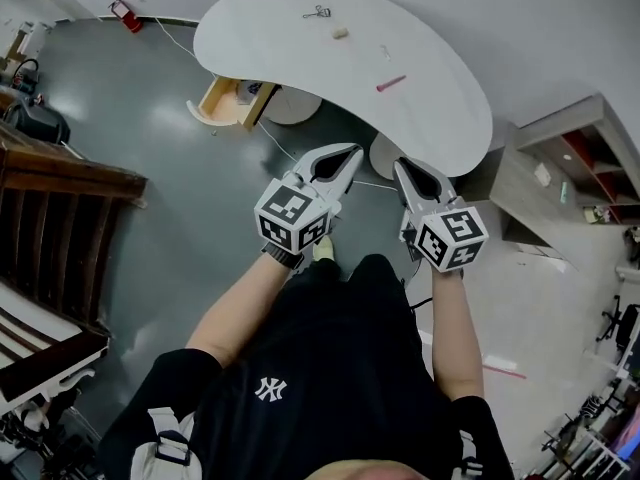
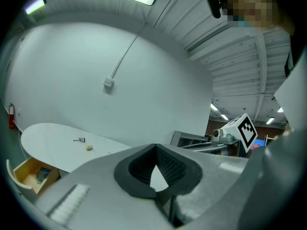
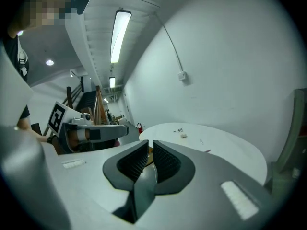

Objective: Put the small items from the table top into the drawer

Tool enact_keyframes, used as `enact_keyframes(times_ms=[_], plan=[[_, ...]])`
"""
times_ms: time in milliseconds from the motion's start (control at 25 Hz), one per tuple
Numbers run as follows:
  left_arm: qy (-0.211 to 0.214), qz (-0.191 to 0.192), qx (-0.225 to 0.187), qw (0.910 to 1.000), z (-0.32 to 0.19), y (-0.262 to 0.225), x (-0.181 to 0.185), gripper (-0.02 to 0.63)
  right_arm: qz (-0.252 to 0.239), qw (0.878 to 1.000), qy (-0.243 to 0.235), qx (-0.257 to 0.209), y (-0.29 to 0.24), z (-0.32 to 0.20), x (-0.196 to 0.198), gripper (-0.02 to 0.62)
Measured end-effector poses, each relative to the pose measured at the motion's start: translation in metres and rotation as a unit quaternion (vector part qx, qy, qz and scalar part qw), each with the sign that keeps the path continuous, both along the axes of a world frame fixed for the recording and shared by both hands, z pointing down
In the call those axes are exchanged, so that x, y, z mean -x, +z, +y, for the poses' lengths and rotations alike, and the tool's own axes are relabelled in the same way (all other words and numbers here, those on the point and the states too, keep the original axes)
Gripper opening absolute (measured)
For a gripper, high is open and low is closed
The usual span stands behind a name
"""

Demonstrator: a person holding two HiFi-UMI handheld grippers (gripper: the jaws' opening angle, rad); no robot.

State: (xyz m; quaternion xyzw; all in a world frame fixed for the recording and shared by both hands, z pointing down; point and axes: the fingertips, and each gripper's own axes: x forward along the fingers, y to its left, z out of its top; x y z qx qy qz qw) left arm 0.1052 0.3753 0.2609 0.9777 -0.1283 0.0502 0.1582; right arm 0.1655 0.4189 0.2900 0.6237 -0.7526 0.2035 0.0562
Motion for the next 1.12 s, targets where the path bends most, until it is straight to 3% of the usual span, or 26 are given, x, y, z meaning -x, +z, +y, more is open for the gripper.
enact_keyframes(times_ms=[240,600,880,1120], plan=[[0.014,-0.004,0.009,0.9999,-0.028,0.019,-0.026,0.001,0.024,0.999,0.007,0.030,0.031,-0.044,-0.044,0.061],[0.002,-0.040,0.011,0.9991,-0.095,0.061,-0.092,0.002,0.082,0.989,-0.099,0.071,0.092,-0.141,-0.108,0.074],[-0.012,-0.078,0.018,0.9967,-0.145,0.095,-0.145,0.001,0.145,0.967,-0.160,0.132,0.156,-0.193,-0.146,0.078],[-0.027,-0.107,0.034,0.9933,-0.167,0.124,-0.170,0.002,0.210,0.935,-0.239,0.160,0.200,-0.221,-0.169,0.103]])
